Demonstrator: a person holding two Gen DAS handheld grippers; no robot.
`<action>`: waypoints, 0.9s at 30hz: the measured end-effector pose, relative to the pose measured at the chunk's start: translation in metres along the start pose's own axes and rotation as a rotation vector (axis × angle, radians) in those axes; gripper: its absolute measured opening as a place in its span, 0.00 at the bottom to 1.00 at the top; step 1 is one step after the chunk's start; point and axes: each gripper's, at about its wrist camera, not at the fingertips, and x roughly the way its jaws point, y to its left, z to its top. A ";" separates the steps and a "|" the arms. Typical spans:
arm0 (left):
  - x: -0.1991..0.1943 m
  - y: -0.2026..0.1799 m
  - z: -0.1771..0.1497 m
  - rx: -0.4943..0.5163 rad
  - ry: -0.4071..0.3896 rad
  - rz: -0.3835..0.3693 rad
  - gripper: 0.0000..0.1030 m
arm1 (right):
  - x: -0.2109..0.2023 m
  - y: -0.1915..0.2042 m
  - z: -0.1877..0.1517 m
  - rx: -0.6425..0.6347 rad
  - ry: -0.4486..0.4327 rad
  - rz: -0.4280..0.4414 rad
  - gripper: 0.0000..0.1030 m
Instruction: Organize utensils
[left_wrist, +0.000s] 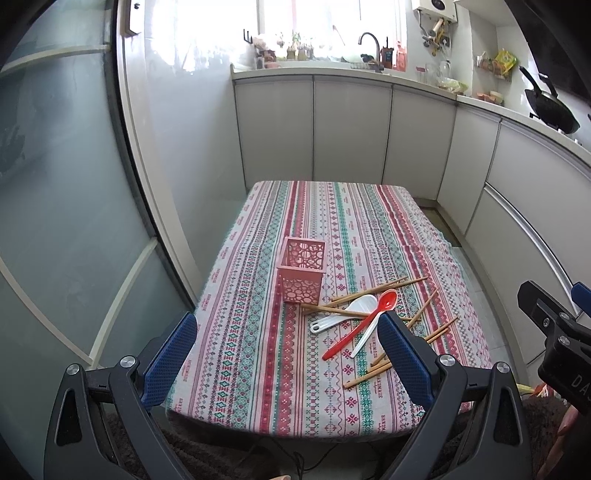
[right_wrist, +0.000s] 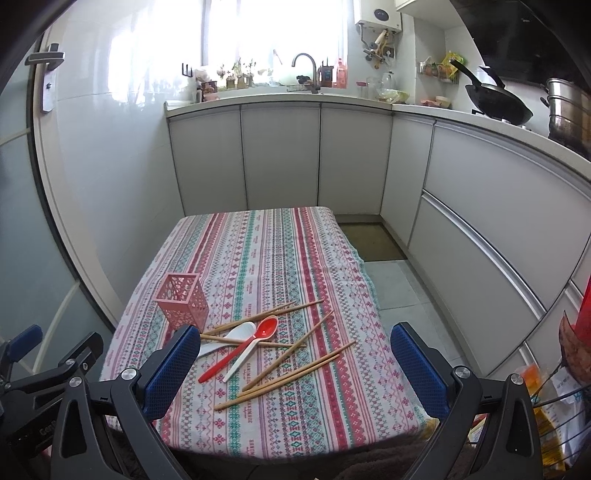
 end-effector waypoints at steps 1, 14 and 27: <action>0.000 0.000 0.001 0.000 -0.002 0.000 0.97 | 0.001 0.001 0.000 -0.002 0.000 -0.002 1.00; 0.024 -0.015 0.016 0.033 -0.047 -0.076 0.97 | 0.018 -0.005 0.007 -0.032 -0.010 0.009 1.00; 0.149 -0.064 0.068 0.279 0.200 -0.282 0.96 | 0.160 -0.060 0.057 0.023 0.319 0.094 1.00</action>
